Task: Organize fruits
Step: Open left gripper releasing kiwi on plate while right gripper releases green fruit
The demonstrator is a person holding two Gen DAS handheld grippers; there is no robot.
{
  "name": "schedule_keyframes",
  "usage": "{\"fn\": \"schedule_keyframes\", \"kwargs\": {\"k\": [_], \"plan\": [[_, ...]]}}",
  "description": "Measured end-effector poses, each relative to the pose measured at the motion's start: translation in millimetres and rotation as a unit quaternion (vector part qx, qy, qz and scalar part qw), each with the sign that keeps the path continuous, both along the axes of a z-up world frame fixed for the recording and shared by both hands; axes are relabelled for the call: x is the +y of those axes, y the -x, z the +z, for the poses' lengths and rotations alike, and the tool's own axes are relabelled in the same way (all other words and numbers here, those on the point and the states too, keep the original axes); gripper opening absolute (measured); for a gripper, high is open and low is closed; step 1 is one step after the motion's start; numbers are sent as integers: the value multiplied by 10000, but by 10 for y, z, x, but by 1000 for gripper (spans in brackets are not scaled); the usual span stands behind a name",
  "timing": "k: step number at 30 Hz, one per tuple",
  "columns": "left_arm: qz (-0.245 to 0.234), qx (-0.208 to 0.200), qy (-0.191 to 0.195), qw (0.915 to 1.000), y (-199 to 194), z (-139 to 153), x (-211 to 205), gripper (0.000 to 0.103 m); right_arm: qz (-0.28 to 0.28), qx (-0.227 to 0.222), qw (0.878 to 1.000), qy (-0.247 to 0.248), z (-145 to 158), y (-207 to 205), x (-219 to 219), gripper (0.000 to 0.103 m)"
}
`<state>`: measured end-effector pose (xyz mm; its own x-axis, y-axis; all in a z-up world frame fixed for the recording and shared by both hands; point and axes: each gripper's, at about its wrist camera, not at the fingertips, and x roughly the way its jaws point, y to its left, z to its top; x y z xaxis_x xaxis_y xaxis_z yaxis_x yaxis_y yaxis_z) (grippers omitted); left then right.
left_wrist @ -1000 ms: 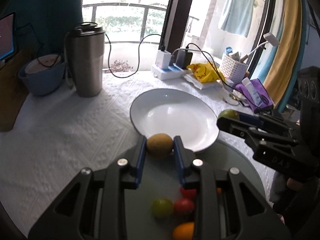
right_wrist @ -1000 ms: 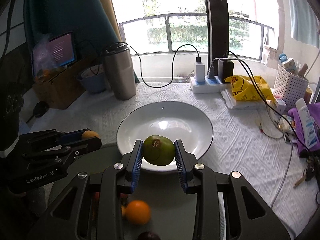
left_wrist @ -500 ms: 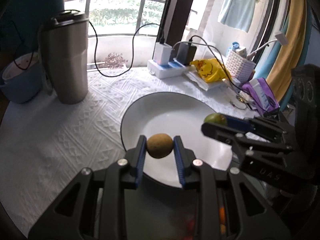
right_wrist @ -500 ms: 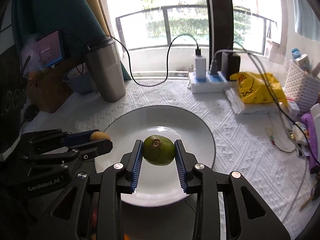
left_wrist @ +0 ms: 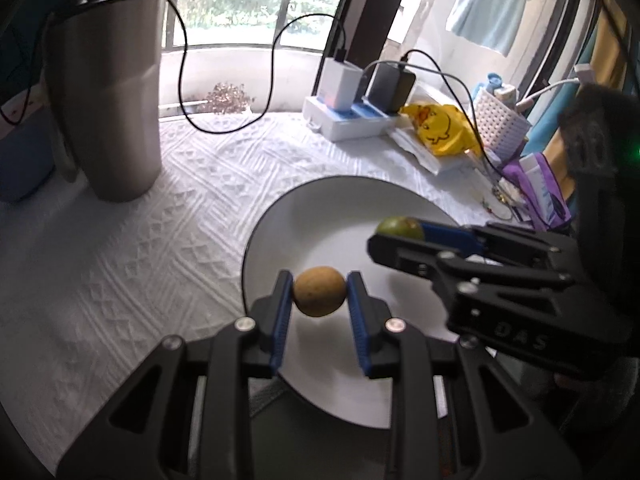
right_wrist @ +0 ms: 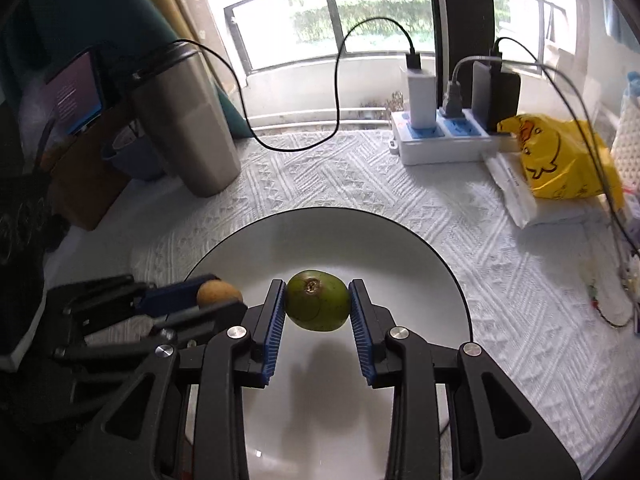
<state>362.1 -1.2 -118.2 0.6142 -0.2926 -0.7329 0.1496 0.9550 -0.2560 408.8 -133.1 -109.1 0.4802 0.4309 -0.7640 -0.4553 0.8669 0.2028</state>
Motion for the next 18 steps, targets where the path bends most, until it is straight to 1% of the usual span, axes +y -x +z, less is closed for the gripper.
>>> {"fn": "schedule_keyframes", "kwargs": {"k": [7, 13, 18], "plan": [[18, 49, 38, 10000, -19, -2, 16, 29, -51, 106, 9999, 36, -45, -76, 39, 34], [93, 2, 59, 9999, 1, 76, 48, 29, -135, -34, 9999, -13, 50, -71, 15, 37], [130, -123, 79, 9998, 82, 188, 60, 29, -166, -142, 9998, -21, 152, 19, -8, 38]]}}
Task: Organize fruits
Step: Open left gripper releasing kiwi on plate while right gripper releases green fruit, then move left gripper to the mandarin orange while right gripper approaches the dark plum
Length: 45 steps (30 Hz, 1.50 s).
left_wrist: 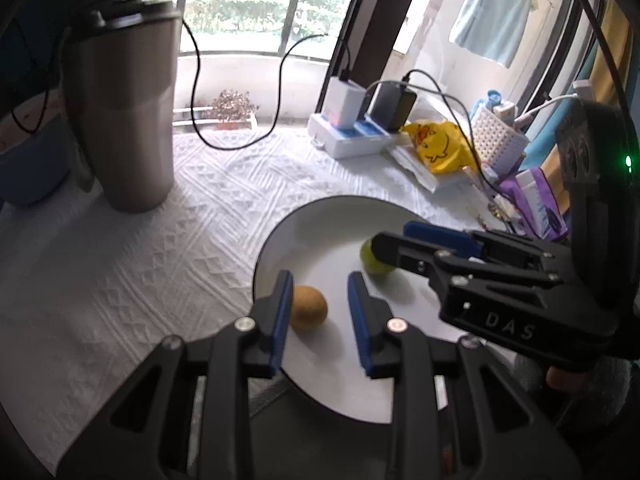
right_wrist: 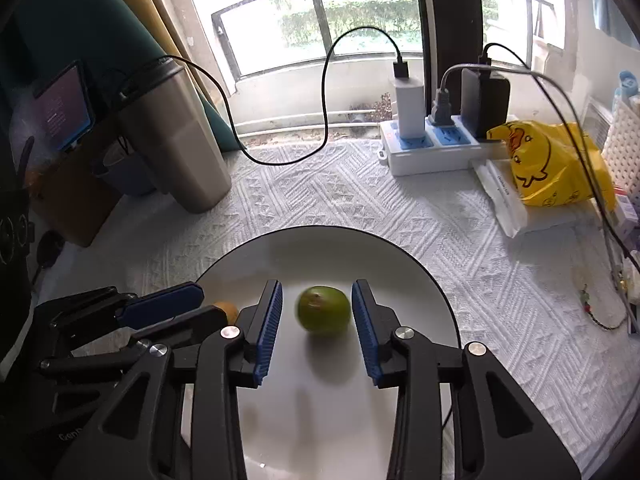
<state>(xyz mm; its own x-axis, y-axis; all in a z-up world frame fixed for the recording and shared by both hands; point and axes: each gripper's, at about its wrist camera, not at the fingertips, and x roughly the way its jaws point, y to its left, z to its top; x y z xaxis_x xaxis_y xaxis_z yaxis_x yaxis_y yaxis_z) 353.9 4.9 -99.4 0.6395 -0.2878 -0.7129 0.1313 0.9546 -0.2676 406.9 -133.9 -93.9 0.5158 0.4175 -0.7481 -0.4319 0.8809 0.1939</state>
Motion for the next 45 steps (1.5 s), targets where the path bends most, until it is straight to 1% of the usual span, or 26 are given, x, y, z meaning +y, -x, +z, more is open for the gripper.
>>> {"fn": "schedule_keyframes", "kwargs": {"k": [6, 13, 17, 29, 40, 45], "plan": [[11, -150, -11, 9999, 127, 150, -26, 30, -4, -140, 9999, 4, 121, 194, -5, 38], [18, -256, -11, 9997, 334, 283, -67, 37, -48, -268, 9996, -21, 252, 420, -65, 38], [51, -314, 0, 9995, 468, 335, -68, 43, -74, -348, 9994, -42, 327, 553, -103, 38], [117, -490, -76, 9987, 880, 462, -89, 44, -130, -567, 9983, -62, 509, 994, -237, 38], [114, -656, -143, 9977, 1221, 529, -195, 44, -176, -637, 9978, -98, 556, 1322, -407, 38], [96, -657, -172, 9976, 1357, 514, -257, 44, -173, -634, 9978, -105, 542, 1436, -453, 39]]}}
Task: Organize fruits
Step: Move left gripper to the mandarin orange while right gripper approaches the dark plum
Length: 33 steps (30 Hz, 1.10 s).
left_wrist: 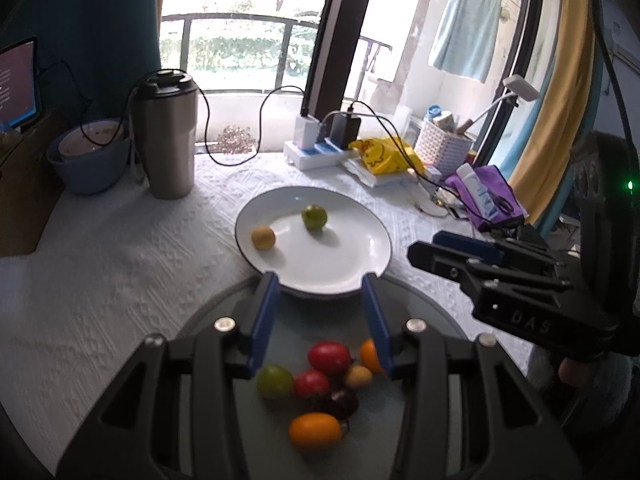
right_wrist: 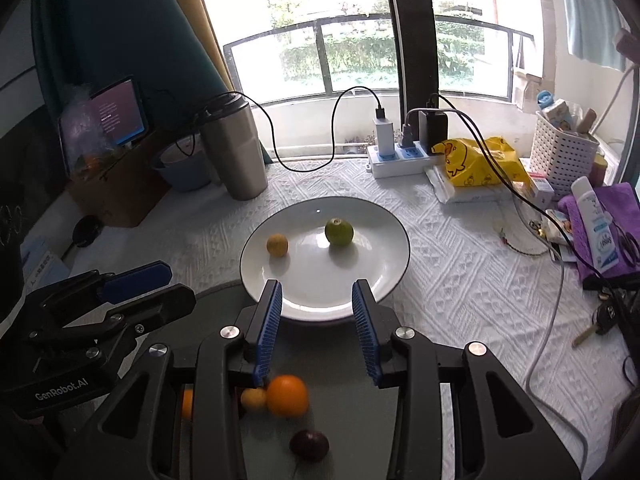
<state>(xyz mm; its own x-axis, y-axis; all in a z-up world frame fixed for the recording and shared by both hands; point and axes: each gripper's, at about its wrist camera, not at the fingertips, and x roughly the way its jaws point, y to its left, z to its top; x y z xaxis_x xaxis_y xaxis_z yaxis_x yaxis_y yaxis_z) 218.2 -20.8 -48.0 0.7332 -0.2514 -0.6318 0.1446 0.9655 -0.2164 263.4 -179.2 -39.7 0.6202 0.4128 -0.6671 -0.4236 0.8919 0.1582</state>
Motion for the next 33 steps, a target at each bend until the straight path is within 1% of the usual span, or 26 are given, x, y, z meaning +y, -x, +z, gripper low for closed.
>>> {"fn": "schedule_keyframes", "kwargs": {"k": [14, 21, 33], "plan": [[-5, 127, -87, 9999, 338, -171, -112, 44, 8, 86, 10000, -15, -158, 356, -162, 39], [6, 245, -102, 9996, 480, -298, -142, 44, 36, 221, 9997, -37, -313, 477, -180, 39], [35, 523, -292, 9982, 619, -561, -187, 44, 15, 460, 9989, -52, -580, 585, -220, 39]]}}
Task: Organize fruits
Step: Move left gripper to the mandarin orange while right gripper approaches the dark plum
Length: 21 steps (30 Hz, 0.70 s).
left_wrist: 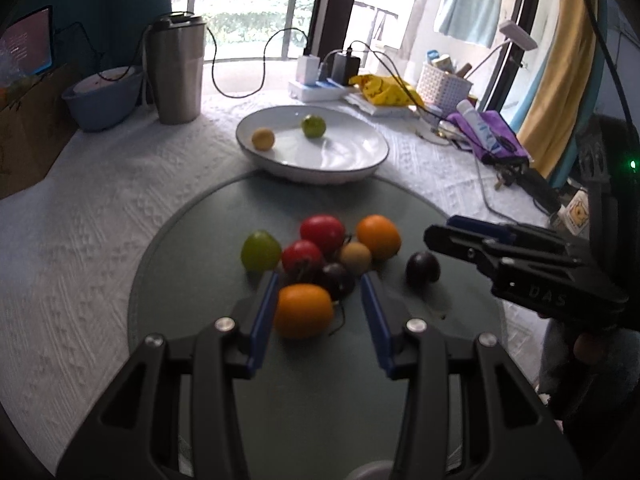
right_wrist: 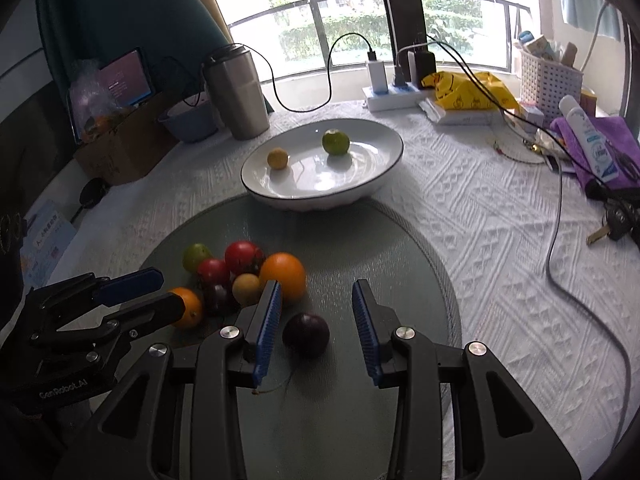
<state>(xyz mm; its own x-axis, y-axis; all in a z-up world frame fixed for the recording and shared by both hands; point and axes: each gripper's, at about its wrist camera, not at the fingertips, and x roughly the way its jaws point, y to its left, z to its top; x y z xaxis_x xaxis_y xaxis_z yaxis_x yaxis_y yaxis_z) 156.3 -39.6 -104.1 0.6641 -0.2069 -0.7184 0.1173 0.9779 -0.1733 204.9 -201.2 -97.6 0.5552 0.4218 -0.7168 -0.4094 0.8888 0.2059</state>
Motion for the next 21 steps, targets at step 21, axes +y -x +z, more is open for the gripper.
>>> {"fn": "schedule_keyframes", "kwargs": {"k": [21], "plan": [[-65, 296, -206, 9993, -99, -229, -17, 44, 93, 232, 9997, -18, -168, 13, 91, 43]]}}
